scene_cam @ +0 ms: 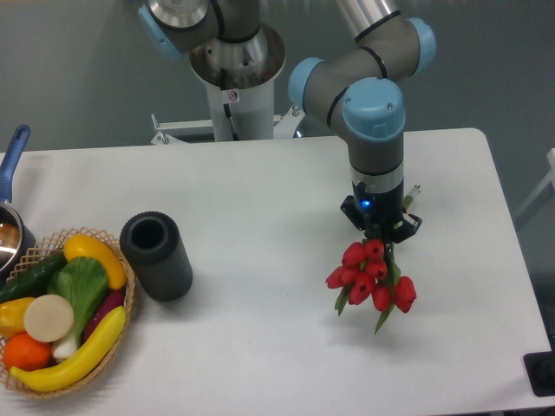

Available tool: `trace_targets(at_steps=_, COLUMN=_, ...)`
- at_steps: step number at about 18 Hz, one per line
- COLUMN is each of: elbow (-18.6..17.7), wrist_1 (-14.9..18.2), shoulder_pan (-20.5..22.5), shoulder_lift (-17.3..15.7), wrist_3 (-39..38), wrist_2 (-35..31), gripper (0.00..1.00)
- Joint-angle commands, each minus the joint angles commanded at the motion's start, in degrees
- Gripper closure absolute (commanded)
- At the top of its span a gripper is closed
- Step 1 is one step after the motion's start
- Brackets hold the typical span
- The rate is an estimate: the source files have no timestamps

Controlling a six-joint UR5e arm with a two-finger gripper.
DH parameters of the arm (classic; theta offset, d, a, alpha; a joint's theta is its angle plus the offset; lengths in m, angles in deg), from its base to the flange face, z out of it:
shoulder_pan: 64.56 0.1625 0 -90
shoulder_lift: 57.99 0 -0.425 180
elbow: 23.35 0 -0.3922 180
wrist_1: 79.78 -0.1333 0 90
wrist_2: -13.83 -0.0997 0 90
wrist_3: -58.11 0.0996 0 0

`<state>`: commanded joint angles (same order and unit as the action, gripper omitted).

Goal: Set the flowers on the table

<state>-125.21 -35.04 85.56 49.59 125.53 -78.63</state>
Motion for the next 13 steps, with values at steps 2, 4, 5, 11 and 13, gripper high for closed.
trace_targets(at_steps=2, elbow=-0.1, wrist_1=-0.1, shoulder_pan=-0.1, shoulder_lift=0.1, wrist_3=-0.2, wrist_2=0.1, gripper=0.98)
trace_targets(at_steps=4, elbow=0.0, wrist_1=-0.2, shoulder_pan=-0.4, shoulder_lift=1.2, wrist_3=-0.4, wrist_2=0.5, gripper=0.97)
trace_targets(at_steps=5, elbow=-0.1, wrist_1=-0.3, shoulder_pan=-0.5, shoulder_lift=1.7, wrist_3=-0.4, wrist_2=0.4, gripper=0.95)
trace_targets(at_steps=11, elbow=0.0, wrist_1=-0.6, shoulder_pan=-1.6, shoulder_lift=4.6, wrist_3=0.1, wrist_2=0.8, gripper=0.67)
trace_targets(at_steps=13, elbow=0.0, wrist_1=-0.7, shoulder_pan=-1.7, shoulder_lift=5.6, wrist_3=0.1, wrist_2=1.0, gripper=0.32)
